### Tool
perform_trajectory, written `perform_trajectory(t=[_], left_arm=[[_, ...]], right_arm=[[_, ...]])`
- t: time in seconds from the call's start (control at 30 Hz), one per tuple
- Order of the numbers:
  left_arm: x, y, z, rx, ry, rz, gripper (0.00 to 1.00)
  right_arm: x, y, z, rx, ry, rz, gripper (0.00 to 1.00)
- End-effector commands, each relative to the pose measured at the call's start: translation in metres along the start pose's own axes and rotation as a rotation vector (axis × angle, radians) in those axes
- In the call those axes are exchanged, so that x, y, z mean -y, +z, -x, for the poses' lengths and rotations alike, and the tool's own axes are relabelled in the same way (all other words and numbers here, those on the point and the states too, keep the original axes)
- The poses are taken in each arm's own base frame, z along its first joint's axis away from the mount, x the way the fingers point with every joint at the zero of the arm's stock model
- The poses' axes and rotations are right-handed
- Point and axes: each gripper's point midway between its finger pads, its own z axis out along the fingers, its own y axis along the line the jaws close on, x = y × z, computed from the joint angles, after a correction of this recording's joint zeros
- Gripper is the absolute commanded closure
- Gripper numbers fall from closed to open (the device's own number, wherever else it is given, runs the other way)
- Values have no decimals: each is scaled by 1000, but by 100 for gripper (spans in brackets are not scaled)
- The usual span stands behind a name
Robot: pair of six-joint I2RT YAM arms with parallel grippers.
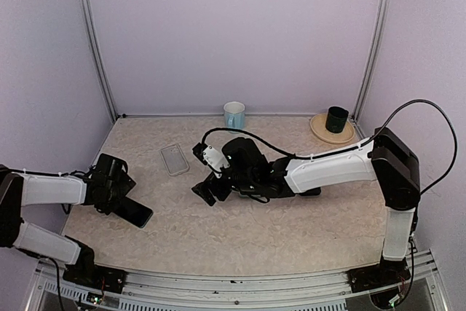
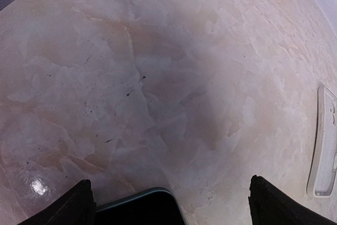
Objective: Put the phone into the phone case
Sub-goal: Move the phone to the center of the board.
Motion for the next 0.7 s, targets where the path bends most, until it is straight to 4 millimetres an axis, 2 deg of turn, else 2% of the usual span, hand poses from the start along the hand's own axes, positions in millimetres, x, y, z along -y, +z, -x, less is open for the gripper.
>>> perform_trajectory(t=[0.0,0.17,0.33,0.5,0.67], left_arm=[[0,2,-6,-45,22,7,1],[8,2,-20,-118,26,-45,1],[5,3,-42,-209,25,-83,1],[2,0,-61,-270,22,-113,1],[11,-11,-72,-294,36,-156,1]], right_arm=[[4,-4,4,14,-1,-29,0],[8,-6,6,17,1,-51,0],[9,-9,11,26,-6,-53,0],[-1,-12,14,31,-49,7,0],[-9,-12,12,17,-99,35,0]])
